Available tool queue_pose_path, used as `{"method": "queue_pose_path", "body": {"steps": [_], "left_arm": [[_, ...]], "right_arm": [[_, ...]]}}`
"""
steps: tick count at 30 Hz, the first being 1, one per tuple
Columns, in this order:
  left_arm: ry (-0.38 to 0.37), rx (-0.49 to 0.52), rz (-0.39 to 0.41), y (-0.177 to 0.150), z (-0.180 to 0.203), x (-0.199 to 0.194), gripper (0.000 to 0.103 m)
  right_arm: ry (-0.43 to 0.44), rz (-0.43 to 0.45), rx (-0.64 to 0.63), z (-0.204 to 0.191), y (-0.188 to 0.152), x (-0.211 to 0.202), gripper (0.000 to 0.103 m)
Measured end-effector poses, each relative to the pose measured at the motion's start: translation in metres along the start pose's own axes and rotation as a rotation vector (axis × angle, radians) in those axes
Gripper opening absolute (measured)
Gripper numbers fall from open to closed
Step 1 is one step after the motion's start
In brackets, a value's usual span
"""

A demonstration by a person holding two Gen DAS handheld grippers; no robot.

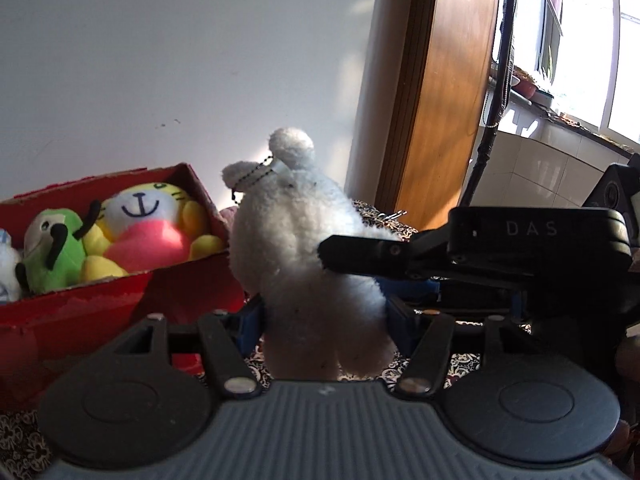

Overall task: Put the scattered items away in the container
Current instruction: 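Carry the white keychain bunny with the right gripper into the red box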

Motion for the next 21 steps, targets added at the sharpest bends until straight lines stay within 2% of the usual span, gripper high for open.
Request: {"method": "queue_pose_path", "body": {"steps": [3, 12, 17, 21], "left_arm": [[0.027, -0.025, 0.006, -0.005, -0.019, -0.017, 0.064], [0.172, -0.079, 0.043, -0.019, -0.072, -0.060, 0.062], [0.233, -0.108, 0.066, -0.021, -0.095, -0.078, 0.062], [0.268, -0.119, 0.095, -0.014, -0.111, -0.086, 0.062]], "right_arm": [[0.033, -0.041, -0.020, -0.014, -0.015, 0.015, 0.033], [0.147, -0.164, -0.005, -0.045, -0.054, 0.061, 0.033], [0.191, -0.214, -0.025, -0.065, -0.065, 0.079, 0.033], [0.225, -0.222, -0.042, -0.079, -0.063, 0.095, 0.033]]}}
Point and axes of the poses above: each gripper's, at about its wrist camera, not at the fingertips, and x roughly the way its jaws point, z to its right, y to its top, the point moved 8 cm from there along x, roughly the way its jaws point, and after that the axes turned 10 degrees about y, right-handed, at the moved point
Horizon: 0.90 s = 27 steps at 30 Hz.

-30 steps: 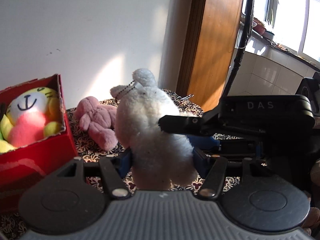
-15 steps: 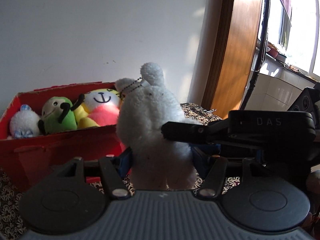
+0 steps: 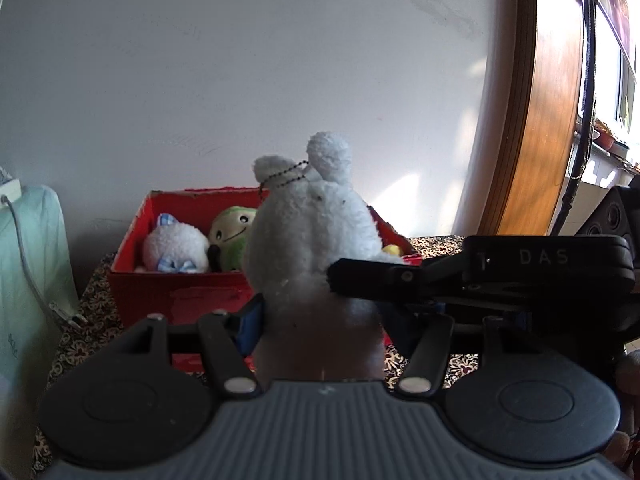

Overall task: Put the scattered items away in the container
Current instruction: 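Carry the white keychain bunny with the right gripper into the red box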

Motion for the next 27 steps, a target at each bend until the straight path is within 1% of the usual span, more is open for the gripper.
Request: {"method": "queue_pose_path", "body": {"steps": [3, 9, 15, 21, 27], "left_arm": [[0.027, 0.001, 0.022, 0.009, -0.010, 0.001, 0.062], [0.073, -0.023, 0.042, 0.028, -0.036, 0.016, 0.062], [0.138, 0.006, 0.078, 0.052, -0.050, 0.040, 0.062], [0.126, -0.032, 0.052, 0.059, -0.066, 0.073, 0.062], [0.126, -0.024, 0.020, 0.054, -0.071, 0.098, 0.062]], "right_arm": [[0.018, -0.008, -0.020, -0.004, 0.006, 0.014, 0.033], [0.038, -0.014, -0.051, -0.007, 0.023, 0.046, 0.034], [0.037, -0.020, -0.048, 0.000, 0.047, 0.075, 0.034], [-0.001, -0.009, -0.023, 0.016, 0.060, 0.094, 0.034], [-0.039, -0.010, 0.030, 0.037, 0.059, 0.102, 0.034]]}}
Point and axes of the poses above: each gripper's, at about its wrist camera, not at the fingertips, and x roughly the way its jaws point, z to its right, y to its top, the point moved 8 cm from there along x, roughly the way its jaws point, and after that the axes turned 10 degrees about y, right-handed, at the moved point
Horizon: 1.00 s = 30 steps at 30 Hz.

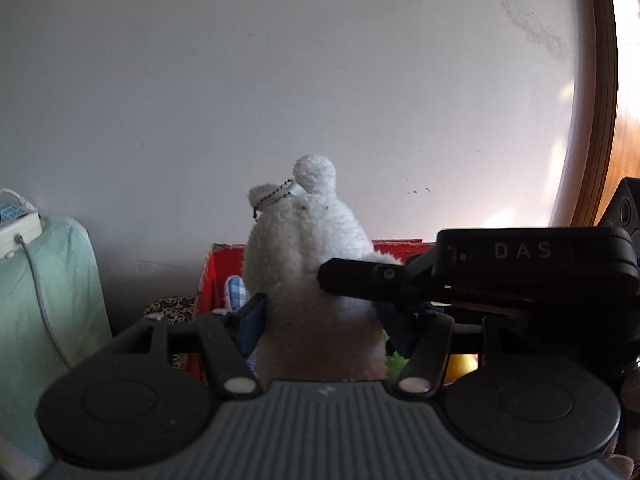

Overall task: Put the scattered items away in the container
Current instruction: 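Carry the white keychain bunny with the right gripper into the red box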

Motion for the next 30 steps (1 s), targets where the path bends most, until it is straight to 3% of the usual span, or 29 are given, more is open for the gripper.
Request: {"method": "queue_pose_path", "body": {"steps": [9, 19, 25, 30], "left_arm": [[-0.026, -0.024, -0.040, -0.012, -0.005, 0.024, 0.064], [0.003, -0.037, -0.080, -0.014, -0.014, 0.044, 0.064], [0.014, -0.038, -0.097, -0.025, -0.018, 0.040, 0.063], [0.026, -0.068, -0.097, -0.027, -0.024, 0.031, 0.064]], "right_arm": [[-0.074, -0.001, -0.003, 0.013, -0.004, 0.004, 0.034], [-0.206, -0.052, -0.091, 0.020, -0.001, 0.021, 0.034], [-0.212, -0.085, -0.094, 0.023, -0.008, 0.022, 0.031], [-0.183, -0.082, -0.079, 0.015, -0.007, 0.020, 0.040]]}}
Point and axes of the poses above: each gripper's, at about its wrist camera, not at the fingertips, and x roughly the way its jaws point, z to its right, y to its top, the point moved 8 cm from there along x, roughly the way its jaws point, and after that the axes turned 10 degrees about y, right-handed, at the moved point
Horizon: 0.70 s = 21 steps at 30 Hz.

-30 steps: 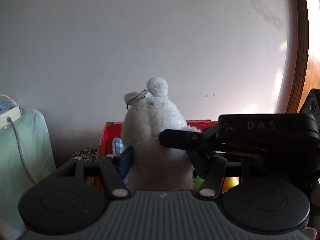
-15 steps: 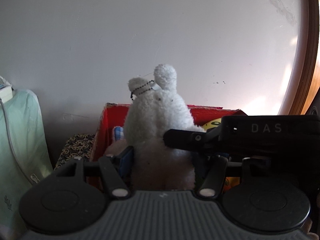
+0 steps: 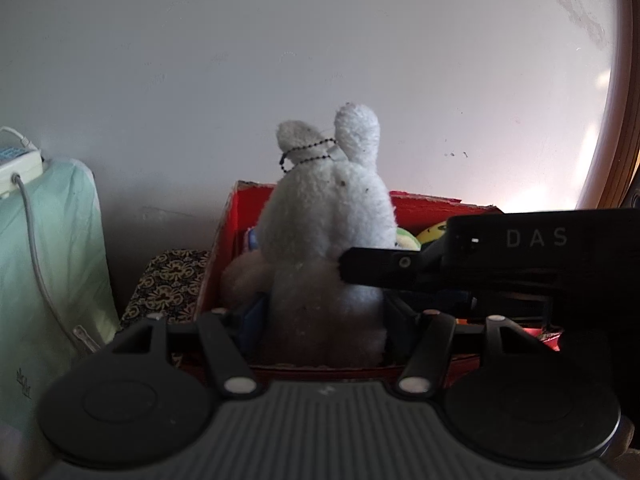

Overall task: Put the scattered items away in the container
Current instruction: 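Carry the white keychain bunny with the right gripper into the red box, then open the right gripper and withdraw it from the red box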

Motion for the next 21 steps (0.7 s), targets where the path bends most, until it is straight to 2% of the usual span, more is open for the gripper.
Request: {"method": "queue_pose_path", "body": {"steps": [4, 7, 12, 15, 18, 21], "left_arm": [[0.021, -0.011, 0.003, -0.001, -0.003, -0.008, 0.064], [0.045, -0.021, 0.004, -0.001, -0.004, -0.016, 0.064], [0.048, -0.032, 0.030, 0.005, -0.002, -0.031, 0.064], [0.030, -0.018, 0.035, 0.006, 0.005, -0.032, 0.064], [0.025, -0.007, 0.023, 0.003, 0.013, -0.032, 0.064], [0.024, -0.004, 0.006, 0.000, 0.017, -0.032, 0.064]], "right_arm": [[-0.004, 0.008, -0.024, -0.007, -0.003, -0.007, 0.042], [0.024, 0.043, -0.008, -0.011, -0.004, -0.016, 0.042], [-0.010, 0.082, -0.007, -0.007, 0.004, -0.023, 0.041], [-0.058, 0.054, -0.012, -0.003, 0.005, -0.013, 0.034], [-0.045, 0.034, -0.004, -0.003, 0.001, 0.000, 0.034], [-0.014, 0.044, 0.017, -0.005, 0.000, -0.007, 0.034]]}}
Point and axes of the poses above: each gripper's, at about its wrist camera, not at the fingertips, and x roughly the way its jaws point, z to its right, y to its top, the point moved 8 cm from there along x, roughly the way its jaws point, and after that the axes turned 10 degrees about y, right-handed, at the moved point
